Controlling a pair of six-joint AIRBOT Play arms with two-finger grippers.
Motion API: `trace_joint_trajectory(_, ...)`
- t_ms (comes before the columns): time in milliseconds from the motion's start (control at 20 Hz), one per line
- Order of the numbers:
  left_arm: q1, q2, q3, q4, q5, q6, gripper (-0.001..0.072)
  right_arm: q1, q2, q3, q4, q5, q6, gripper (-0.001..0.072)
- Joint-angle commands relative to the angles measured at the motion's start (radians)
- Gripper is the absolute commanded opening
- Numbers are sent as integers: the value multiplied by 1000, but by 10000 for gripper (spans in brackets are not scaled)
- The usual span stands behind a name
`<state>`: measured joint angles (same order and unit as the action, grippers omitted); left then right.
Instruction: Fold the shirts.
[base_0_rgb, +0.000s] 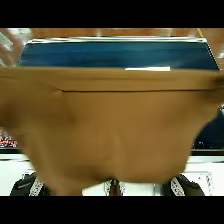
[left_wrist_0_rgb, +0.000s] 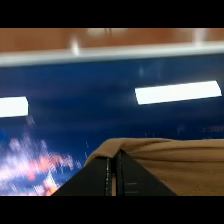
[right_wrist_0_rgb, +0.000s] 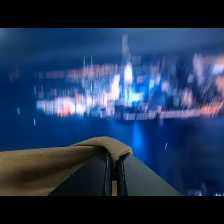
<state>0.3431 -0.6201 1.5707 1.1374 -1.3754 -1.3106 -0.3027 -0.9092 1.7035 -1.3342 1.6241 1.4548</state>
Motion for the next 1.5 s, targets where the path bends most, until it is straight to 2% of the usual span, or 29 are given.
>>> trace_joint_trajectory(0,1,-60,-352,-16,124,-1,35,-1,-154,-210,5,-101,1,63)
trace_joint_trajectory(150,-8,-242,-587,-177,428,6,35,44,-341,-332,53,-416,-9,62)
trace_joint_trajectory(200,-16,-322,-610,-229,514,44,35,82,-417,-332,54,-537,-11,63)
trace_joint_trajectory(300,-54,-495,-588,-325,653,192,35,174,-543,-332,54,-824,-11,63)
trace_joint_trajectory(350,-76,-576,-559,-370,706,255,36,216,-591,-332,54,-958,-11,63)
trace_joint_trajectory(400,-98,-646,-526,-399,745,283,35,256,-633,-332,53,-1093,-11,63)
trace_joint_trajectory(500,-147,-772,-452,-405,811,290,35,314,-711,-332,53,-1344,-11,63)
trace_joint_trajectory(600,-189,-864,-392,-405,884,290,35,338,-773,-332,53,-1476,-10,63)
trace_joint_trajectory(800,-250,-956,-354,-405,1015,290,35,322,-845,-332,53,-1439,-7,63)
trace_joint_trajectory(1000,-260,-993,-355,-390,1003,289,35,301,-859,-332,52,-1328,-3,63)
trace_joint_trajectory(1100,-251,-994,-354,-335,912,288,35,279,-856,-332,50,-1238,-3,63)
trace_joint_trajectory(1200,-229,-993,-353,-290,744,284,35,249,-846,-332,51,-1134,2,63)
trace_joint_trajectory(1350,-195,-994,-354,-135,489,137,35,213,-843,-332,54,-969,23,63)
trace_joint_trajectory(1450,-192,-996,-354,-57,359,85,35,210,-846,-332,50,-875,23,63)
